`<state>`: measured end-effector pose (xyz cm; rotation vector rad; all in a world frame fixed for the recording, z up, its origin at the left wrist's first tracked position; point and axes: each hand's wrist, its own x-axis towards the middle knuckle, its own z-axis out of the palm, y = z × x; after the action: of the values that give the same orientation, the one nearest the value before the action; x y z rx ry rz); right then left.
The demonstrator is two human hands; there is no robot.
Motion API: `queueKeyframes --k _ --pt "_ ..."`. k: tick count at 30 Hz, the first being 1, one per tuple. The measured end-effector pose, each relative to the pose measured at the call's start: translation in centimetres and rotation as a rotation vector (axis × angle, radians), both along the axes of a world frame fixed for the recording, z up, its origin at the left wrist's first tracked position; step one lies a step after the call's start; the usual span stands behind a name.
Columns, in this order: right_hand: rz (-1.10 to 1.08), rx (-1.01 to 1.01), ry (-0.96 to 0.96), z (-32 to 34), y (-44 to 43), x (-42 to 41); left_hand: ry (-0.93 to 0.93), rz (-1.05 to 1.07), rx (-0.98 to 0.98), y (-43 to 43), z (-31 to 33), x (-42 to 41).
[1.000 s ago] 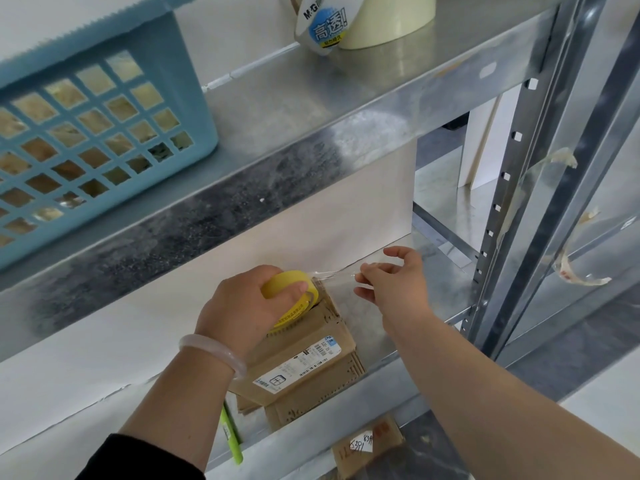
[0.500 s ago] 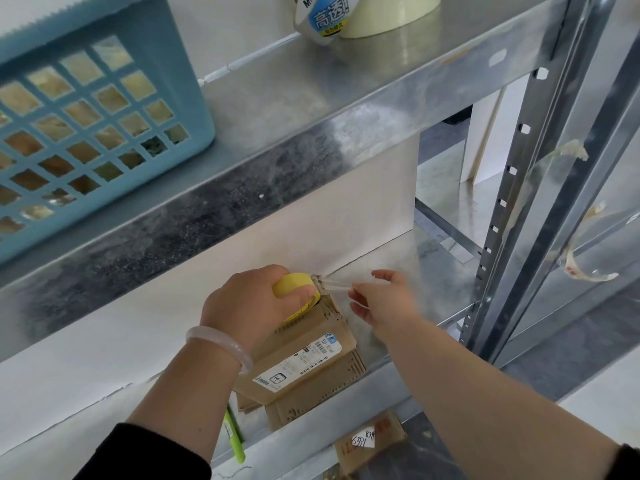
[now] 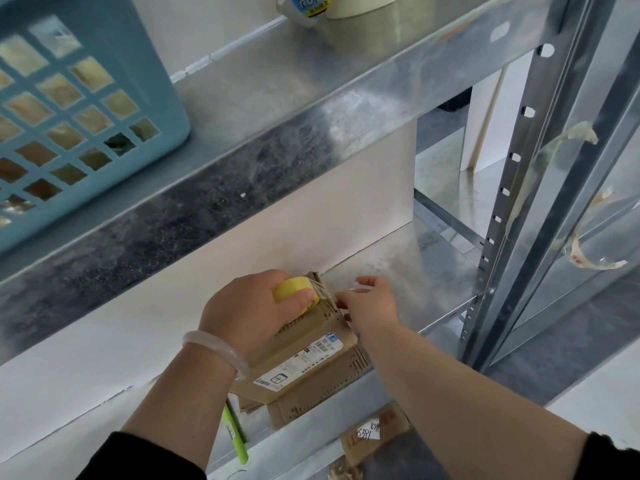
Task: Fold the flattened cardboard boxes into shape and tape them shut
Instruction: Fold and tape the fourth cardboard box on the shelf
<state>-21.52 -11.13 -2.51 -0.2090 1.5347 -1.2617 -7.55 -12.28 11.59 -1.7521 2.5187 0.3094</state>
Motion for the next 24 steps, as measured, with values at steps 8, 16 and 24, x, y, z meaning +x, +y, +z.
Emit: queueKeyframes --k 8,16,24 --pt "0.041 0.093 0.026 -0.8 0.8 0.3 0.032 0.026 0.015 -0.3 -0.3 0.4" --pt "0.143 0.172 0.006 -1.1 0.7 -0.3 0.019 0.025 0.022 -0.2 -0.3 0.4" --pt "0.329 -0.286 0.198 0.5 4.0 -0.2 0.027 0.016 0.026 -0.4 -0.3 0.4"
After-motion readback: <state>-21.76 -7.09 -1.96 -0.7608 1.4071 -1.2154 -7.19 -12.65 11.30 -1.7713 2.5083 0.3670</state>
